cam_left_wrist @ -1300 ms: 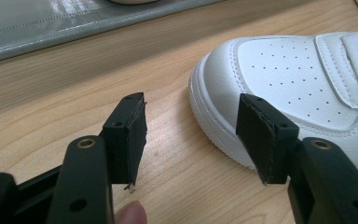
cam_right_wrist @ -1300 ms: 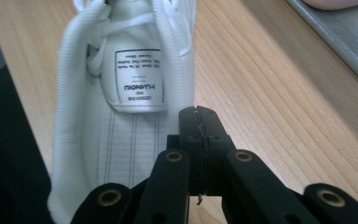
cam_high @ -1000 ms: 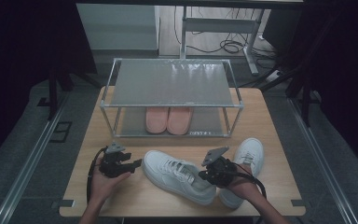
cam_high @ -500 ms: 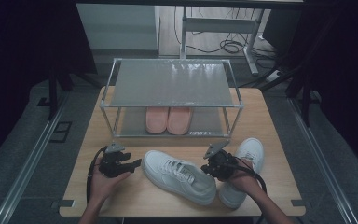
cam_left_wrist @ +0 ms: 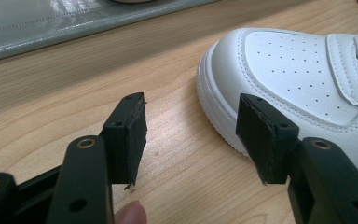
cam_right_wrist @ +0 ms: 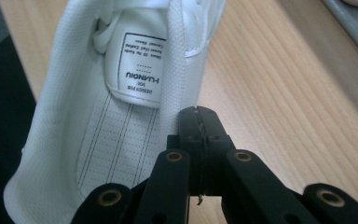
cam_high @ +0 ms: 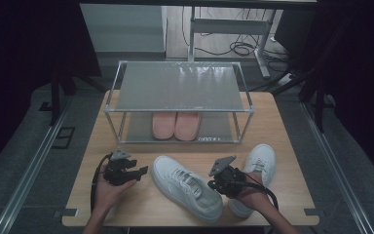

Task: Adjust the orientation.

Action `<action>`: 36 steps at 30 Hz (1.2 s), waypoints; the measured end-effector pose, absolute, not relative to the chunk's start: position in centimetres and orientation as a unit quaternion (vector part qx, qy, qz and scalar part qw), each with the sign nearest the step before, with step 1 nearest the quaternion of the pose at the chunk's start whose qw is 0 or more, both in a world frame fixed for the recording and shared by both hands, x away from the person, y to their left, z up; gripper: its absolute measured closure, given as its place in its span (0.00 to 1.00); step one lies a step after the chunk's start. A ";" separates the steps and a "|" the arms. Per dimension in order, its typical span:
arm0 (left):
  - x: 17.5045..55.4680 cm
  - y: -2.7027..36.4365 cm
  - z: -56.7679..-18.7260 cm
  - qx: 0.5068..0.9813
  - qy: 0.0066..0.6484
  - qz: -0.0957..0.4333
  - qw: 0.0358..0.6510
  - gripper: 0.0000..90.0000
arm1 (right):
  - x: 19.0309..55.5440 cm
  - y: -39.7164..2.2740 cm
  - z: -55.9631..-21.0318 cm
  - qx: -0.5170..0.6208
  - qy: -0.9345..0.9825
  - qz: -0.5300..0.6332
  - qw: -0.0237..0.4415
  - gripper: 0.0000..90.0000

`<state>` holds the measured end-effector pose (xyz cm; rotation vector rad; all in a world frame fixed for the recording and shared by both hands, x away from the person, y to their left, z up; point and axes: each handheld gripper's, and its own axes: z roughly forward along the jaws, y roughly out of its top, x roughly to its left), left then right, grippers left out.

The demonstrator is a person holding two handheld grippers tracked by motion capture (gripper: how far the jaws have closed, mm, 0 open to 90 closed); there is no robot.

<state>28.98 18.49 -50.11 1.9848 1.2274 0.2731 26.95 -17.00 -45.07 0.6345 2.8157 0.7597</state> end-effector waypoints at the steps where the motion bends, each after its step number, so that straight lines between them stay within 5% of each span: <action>1: 29.0 18.5 -50.1 0.779 0.482 0.107 0.386 0.48 | 27.0 -17.0 -45.1 0.212 0.941 0.254 0.078 1.00; 36: 28.8 18.8 -49.9 0.776 0.485 0.109 0.389 0.48 | 25.6 -19.3 -43.9 0.233 0.906 0.346 0.067 0.97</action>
